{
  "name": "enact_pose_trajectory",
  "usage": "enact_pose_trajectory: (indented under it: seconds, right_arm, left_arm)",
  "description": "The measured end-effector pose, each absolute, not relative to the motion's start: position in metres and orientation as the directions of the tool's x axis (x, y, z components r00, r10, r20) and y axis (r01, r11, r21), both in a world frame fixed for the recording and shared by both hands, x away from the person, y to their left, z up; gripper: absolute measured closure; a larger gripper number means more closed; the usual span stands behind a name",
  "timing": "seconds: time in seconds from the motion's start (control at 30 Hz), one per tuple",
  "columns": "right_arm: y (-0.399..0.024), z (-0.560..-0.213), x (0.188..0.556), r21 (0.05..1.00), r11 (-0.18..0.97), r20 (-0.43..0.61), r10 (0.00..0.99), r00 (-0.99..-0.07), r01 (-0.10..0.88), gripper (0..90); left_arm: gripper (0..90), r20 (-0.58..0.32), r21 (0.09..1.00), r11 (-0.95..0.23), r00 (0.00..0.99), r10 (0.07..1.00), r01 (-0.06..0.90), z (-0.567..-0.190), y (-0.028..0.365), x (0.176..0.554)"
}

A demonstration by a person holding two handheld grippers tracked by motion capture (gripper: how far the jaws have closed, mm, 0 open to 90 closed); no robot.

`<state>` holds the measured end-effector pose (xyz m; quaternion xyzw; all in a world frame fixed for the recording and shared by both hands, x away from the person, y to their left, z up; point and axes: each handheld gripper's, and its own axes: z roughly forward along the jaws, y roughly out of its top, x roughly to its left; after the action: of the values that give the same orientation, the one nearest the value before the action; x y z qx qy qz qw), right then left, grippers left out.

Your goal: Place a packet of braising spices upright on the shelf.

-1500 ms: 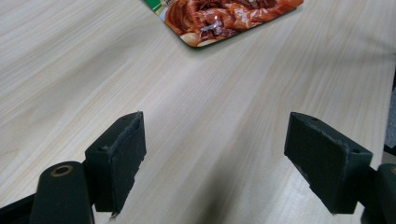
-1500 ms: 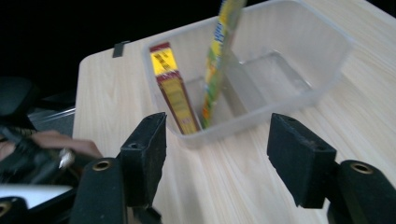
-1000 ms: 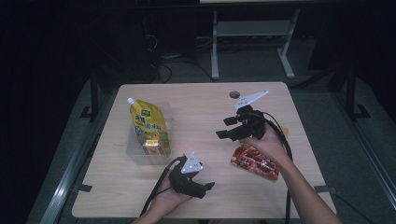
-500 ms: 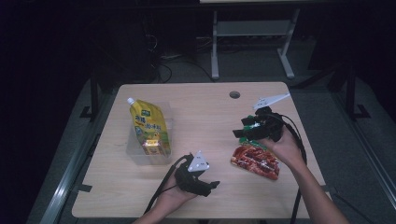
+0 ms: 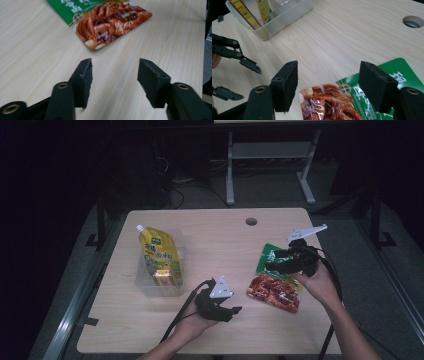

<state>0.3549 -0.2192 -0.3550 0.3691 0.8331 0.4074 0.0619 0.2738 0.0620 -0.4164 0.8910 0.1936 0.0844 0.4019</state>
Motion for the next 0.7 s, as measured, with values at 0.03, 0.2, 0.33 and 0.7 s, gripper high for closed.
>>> enact_pose_trajectory:
  seconds: [0.03,0.2,0.33,0.7]
  right_arm:
    - [-0.222,-0.356,0.354,0.725,0.393,0.196,0.67,-0.716,0.565,31.5]
    - [-0.236,-0.357,0.351,0.724,0.385,0.183,0.694,-0.697,0.573,31.7]
    - [-0.245,-0.36,0.351,0.717,0.37,0.185,0.717,-0.672,0.591,32.6]
    - [-0.265,-0.373,0.36,0.676,0.338,0.183,0.783,-0.594,0.655,33.9]
  left_arm:
    - [50.5,-0.006,0.75,-0.602,0.912,0.409,0.275,-0.415,0.059,0.275]
    - [60.6,0.012,0.752,-0.612,0.924,0.383,0.245,-0.41,0.046,0.281]
    - [66.8,-0.004,0.751,-0.61,0.925,0.379,0.253,-0.411,0.036,0.288]
    - [81.8,-0.006,0.729,-0.632,0.926,0.377,0.262,-0.421,0.011,0.307]
